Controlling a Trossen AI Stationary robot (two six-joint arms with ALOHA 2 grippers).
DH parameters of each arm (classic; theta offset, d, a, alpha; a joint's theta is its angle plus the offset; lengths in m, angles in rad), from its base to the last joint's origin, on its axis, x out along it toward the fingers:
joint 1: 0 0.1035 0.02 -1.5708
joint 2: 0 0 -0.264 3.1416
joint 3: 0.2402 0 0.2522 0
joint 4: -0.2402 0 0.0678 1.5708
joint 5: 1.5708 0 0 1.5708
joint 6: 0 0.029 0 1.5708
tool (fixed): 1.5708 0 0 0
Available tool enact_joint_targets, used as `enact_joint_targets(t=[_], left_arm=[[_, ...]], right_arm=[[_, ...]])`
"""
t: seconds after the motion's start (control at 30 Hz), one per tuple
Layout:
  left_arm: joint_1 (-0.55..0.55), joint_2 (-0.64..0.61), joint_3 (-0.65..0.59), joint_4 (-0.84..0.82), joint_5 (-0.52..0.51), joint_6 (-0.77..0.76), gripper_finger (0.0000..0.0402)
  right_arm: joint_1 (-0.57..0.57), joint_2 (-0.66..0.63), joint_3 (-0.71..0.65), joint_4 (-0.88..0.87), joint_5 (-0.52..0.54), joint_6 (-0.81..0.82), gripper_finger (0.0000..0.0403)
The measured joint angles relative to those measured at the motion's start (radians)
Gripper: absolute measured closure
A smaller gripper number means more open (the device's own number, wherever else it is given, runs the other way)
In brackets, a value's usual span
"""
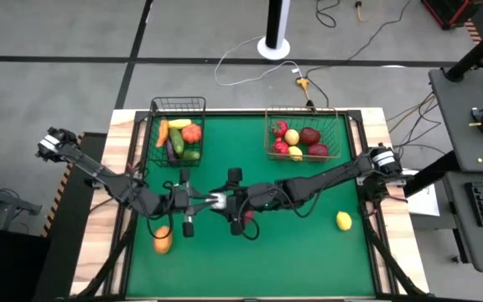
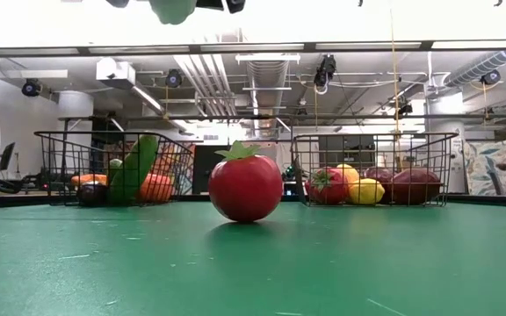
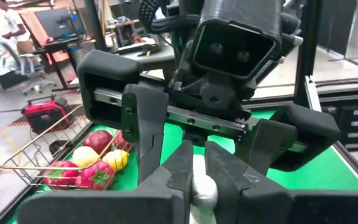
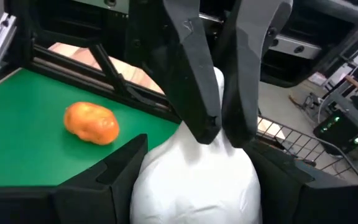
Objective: Sort produce into baskets
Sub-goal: Put the white garlic into the left wire basket
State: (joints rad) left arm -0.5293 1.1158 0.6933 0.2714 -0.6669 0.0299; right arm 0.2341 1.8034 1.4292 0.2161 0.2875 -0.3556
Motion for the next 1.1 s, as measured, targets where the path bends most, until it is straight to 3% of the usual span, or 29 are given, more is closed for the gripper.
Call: enact_joint_targets(t=[0.33,0.53,0.63,0.83,1.0,1.1], left_arm=[[0.004,-0.012,0.0,-0.034,-0.027,0.01,0.031],[0.001,-0.01,0.0,-0.066,-0.03,-0.007,0.029],[0.001,-0.01,0.0,-0.064,-0.032,-0.011,0.0306],[0.001,-0.01,0.0,-0.081,-0.05,-0.015,0.0387],[0.0,-0.012,0.0,-0.083,-0.099,-0.021,0.039],[0.002,-0.018,0.0,-0.097,-0.128,-0.029,0.0395]], right_arm=[[-0.006,0.0,0.0,0.009,-0.003,-0.075,0.0176],[-0.007,0.001,0.0,0.004,-0.007,-0.109,0.0177],[-0.007,0.001,-0.003,0.006,-0.008,-0.117,0.0174],[-0.014,0.001,-0.005,0.006,0.001,-0.127,0.0171],[-0.029,0.001,0.002,-0.001,-0.007,-0.055,0.0166],[-0.042,0.001,0.011,-0.015,-0.01,-0.021,0.0143]])
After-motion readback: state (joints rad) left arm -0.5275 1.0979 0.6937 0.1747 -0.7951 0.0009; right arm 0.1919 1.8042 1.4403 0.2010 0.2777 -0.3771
